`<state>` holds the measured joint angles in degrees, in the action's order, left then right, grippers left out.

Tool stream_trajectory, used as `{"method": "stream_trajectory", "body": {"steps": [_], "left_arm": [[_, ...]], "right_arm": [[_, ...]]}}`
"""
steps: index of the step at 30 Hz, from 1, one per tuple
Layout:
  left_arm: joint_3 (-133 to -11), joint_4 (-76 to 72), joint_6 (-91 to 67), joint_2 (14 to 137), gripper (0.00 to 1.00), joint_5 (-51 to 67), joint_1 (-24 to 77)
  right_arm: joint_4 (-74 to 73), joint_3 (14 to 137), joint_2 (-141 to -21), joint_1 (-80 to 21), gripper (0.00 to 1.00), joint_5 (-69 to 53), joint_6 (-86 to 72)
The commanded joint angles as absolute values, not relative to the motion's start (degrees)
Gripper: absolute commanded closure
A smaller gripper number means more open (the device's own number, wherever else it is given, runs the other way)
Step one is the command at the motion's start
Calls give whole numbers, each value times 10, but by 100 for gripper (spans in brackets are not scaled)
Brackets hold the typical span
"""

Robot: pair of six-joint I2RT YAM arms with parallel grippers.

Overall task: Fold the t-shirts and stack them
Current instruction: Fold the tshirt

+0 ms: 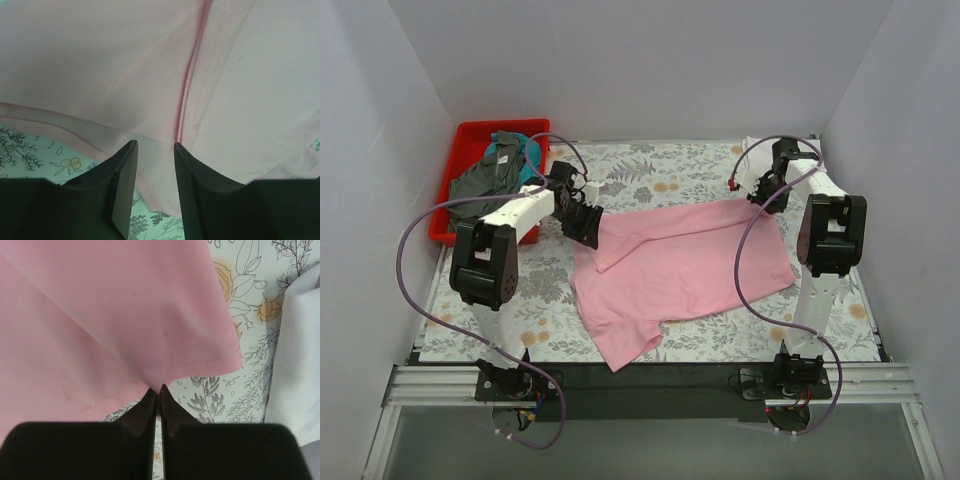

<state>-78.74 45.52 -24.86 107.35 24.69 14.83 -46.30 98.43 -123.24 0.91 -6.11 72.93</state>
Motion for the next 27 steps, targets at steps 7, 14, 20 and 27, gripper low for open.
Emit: {"method": "stream_trajectory", "body": {"steps": [7,14,20,27], "left_arm": [[-802,442,-263,1081,67,234,135],[-811,446,-273,1078,67,239,134],[-824,432,-302,1079,67,240,134],[-838,410,-345,1122,71,215,134]], "right_arm": [[-398,835,-1100,-31,79,4,821],[-334,815,-1085,-42,34,48,798],[-386,927,-1135,-43,50,-35,681],[-399,957,-1190,-43,64,-65,625]]}}
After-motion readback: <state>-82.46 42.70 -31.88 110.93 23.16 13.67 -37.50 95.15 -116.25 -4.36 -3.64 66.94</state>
